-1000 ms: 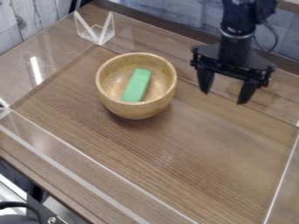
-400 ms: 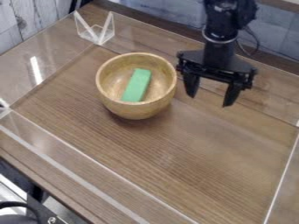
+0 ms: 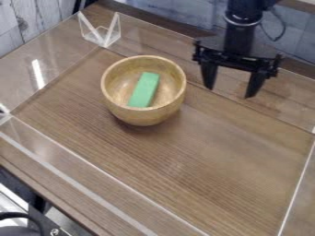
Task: Put green object into wooden bowl
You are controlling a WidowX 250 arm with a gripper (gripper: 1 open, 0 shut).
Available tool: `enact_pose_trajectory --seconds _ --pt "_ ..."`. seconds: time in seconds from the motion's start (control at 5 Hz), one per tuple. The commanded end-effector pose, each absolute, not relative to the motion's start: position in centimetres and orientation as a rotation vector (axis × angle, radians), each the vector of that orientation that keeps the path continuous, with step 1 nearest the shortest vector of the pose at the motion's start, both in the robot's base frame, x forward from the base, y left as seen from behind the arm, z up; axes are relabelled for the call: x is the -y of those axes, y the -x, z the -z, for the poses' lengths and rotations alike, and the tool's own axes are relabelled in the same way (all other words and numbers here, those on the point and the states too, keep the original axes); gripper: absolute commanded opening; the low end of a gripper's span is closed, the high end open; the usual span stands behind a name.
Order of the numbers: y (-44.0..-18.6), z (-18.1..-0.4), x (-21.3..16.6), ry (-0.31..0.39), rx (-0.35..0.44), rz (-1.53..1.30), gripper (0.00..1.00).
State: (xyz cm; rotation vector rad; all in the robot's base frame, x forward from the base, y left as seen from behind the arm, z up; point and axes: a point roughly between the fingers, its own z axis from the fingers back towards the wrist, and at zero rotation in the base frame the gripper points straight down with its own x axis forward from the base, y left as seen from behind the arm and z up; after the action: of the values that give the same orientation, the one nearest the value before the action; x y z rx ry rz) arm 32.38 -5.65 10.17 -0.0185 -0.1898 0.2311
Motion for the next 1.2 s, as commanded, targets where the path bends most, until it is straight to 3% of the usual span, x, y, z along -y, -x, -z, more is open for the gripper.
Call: enact_pose_trajectory --seconds 0.0,0.4,0.8,1.0 --pt "-32.4 -11.7 6.3 0.045 0.242 -0.206 1.0" --pt "-31.4 -11.3 5.0 0.043 0.24 -0.18 1.0" --pt "-32.3 -13.1 4.0 0.03 0.247 -0.258 1.0" --pt "-32.6 -11.8 3.8 0.024 0.229 -0.218 1.0"
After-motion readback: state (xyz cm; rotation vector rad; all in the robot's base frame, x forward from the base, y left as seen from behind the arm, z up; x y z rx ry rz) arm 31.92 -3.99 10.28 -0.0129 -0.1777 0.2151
